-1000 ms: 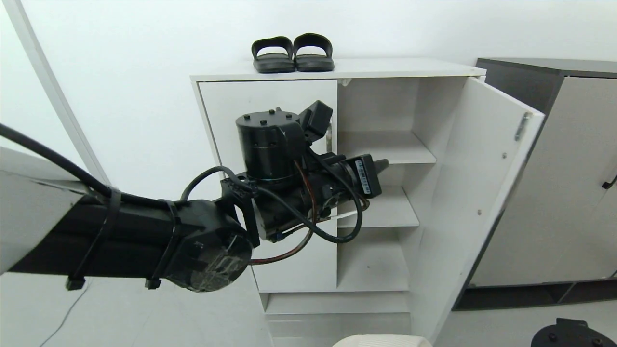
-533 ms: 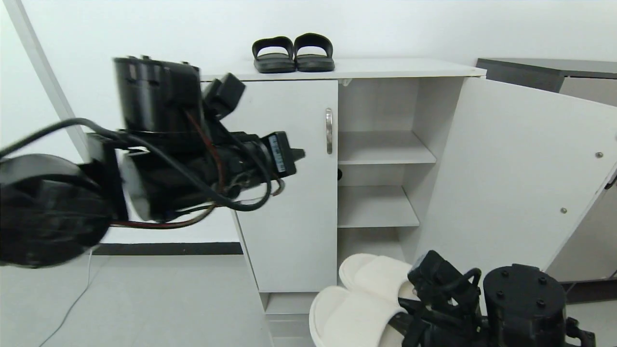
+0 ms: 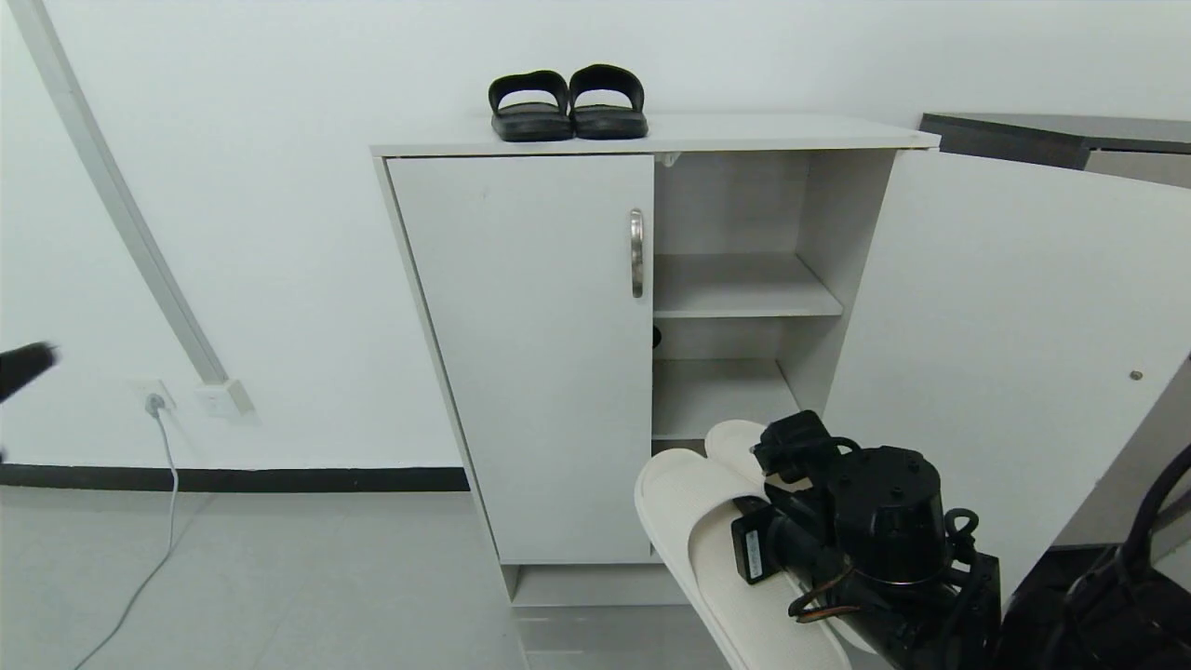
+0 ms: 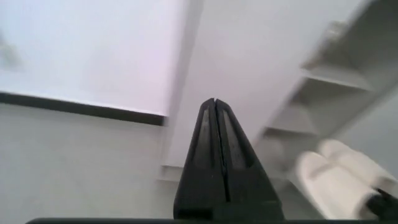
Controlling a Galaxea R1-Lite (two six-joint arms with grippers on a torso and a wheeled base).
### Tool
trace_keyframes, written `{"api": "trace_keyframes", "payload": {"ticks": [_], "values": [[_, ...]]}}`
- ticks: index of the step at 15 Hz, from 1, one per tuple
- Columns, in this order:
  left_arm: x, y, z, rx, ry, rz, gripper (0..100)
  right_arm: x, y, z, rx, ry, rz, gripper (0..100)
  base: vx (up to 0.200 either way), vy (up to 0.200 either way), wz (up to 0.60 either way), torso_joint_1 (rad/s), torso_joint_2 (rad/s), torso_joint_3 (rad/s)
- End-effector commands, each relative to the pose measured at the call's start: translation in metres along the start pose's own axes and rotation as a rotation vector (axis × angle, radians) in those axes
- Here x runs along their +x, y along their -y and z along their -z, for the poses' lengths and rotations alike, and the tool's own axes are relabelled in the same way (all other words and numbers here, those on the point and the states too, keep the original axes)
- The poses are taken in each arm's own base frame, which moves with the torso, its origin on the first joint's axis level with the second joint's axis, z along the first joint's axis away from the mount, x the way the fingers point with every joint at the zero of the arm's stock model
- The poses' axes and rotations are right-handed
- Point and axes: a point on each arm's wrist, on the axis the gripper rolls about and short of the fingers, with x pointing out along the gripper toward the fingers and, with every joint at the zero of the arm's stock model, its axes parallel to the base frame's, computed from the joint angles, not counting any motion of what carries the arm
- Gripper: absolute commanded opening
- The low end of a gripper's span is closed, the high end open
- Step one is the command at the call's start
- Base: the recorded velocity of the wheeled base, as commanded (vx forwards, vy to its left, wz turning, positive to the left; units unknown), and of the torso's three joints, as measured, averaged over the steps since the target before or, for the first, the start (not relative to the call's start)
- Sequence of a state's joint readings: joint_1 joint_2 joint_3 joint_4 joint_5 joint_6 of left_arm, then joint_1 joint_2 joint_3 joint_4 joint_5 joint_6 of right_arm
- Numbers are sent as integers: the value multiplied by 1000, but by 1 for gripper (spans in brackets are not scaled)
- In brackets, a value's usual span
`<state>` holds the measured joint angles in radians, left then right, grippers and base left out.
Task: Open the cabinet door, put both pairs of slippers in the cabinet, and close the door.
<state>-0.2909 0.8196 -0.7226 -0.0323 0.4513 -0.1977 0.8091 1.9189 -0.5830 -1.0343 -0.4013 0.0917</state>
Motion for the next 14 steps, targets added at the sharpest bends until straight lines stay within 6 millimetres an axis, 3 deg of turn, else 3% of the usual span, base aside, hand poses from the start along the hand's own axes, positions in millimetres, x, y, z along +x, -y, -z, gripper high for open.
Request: {"api": "trace_keyframes", "payload": {"ticks": [1,4,9,11,14], "values": [[-71,-46,54,-11,165,-310,0,7,-1,8,-12,-27,8,0,0,0,0,0,0,0],[-85,-59,119,51,139,-318,0,9,-1,14,-19,-44,10,0,0,0,0,0,0,0],[-85,-70,187,75,116,-239,0,13,-4,19,-27,-48,7,0,0,0,0,0,0,0],[-84,-65,188,95,104,-27,0,11,-6,21,-33,-53,-3,0,0,0,0,0,0,0],[-84,-62,193,138,25,148,0,10,-11,21,-37,-52,-17,0,0,0,0,0,0,0]]}}
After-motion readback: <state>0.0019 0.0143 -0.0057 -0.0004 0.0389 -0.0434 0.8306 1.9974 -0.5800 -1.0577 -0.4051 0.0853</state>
